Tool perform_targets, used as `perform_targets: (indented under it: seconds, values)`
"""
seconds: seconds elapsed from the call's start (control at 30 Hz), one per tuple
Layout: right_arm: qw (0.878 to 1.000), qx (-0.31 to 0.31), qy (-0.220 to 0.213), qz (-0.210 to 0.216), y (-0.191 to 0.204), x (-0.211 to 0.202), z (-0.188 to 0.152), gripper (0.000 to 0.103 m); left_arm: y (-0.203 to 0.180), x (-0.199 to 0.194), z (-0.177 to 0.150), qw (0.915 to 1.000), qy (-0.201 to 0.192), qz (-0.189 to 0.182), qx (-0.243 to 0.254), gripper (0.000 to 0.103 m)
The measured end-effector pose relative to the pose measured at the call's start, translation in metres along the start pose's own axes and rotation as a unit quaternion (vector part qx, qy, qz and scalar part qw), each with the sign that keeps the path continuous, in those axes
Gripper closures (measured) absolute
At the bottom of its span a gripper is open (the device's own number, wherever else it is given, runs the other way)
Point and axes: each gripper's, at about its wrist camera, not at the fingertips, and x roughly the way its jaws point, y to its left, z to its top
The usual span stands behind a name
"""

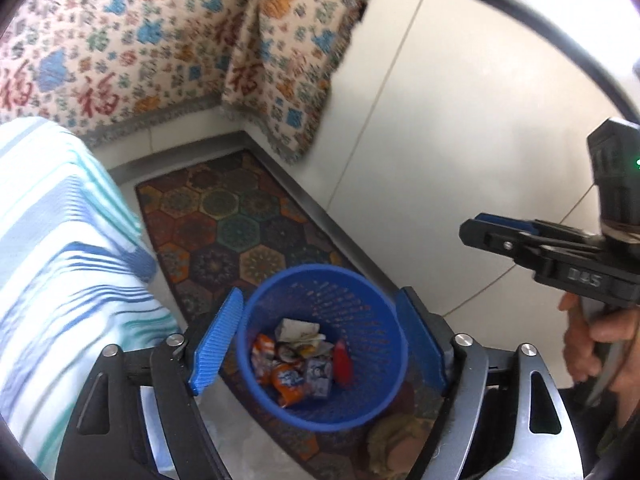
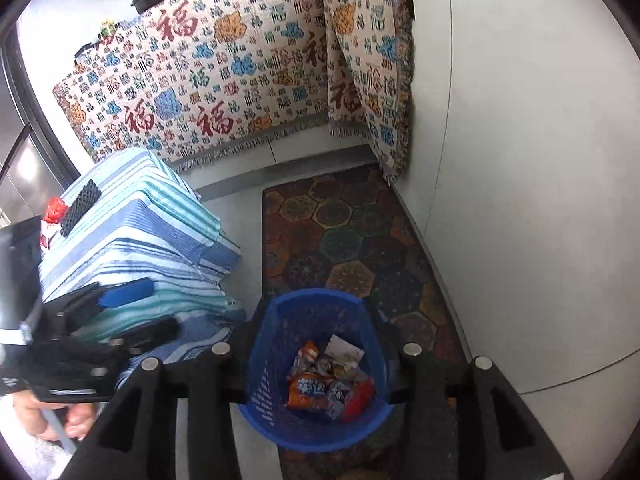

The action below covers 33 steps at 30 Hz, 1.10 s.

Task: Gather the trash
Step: 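Return both tools from the wastebasket to the table, then grasp the white paper cup wrapper with the left gripper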

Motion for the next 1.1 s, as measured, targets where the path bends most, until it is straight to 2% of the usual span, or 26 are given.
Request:
perform_targets:
  seconds: [0.17,0.3,0.5,0.6,0.73,0.9,0.93,0.97,1.1]
  values:
    - [0.999,-0.036,-0.032,-0.005,0.03,-0.01,0.009,0.054,0.017,-0.052,-0.013,0.9997,-0.017,0.017,-0.007,0.018]
    - [0.995,-0.083,-0.063,-0.01,0.073,-0.017,0.013,0.05,0.045,-0.091,-0.031,0.9989,-0.019,0.041,-0.014,0.016]
    - [0.987,-0.136,-0.077,0.044,0.162,-0.009,0.004,0.048,0.113,-0.149,-0.061,0.9917,-0.026,0.119,-0.04,0.015]
    - [0.98,-0.169,-0.069,0.075,0.213,0.0,-0.007,0.048,0.156,-0.174,-0.073,0.9834,-0.029,0.163,-0.075,0.015]
    - [0.971,-0.202,-0.037,0.122,0.28,0.02,-0.025,0.048,0.216,-0.204,-0.091,0.9624,-0.044,0.237,-0.124,0.015]
    - [0.964,-0.232,-0.002,0.132,0.342,0.052,-0.036,0.048,0.277,-0.214,-0.109,0.9378,-0.029,0.293,-0.184,0.015]
    - [0.964,-0.231,0.008,0.132,0.349,0.059,-0.035,0.048,0.285,-0.215,-0.113,0.9346,-0.026,0.296,-0.195,0.015]
    - [0.965,-0.23,0.005,0.127,0.355,0.063,-0.034,0.044,0.287,-0.217,-0.113,0.9338,-0.031,0.298,-0.196,0.015]
    - [0.965,-0.235,0.008,0.115,0.371,0.075,-0.028,0.038,0.295,-0.218,-0.113,0.9287,-0.028,0.31,-0.201,0.013]
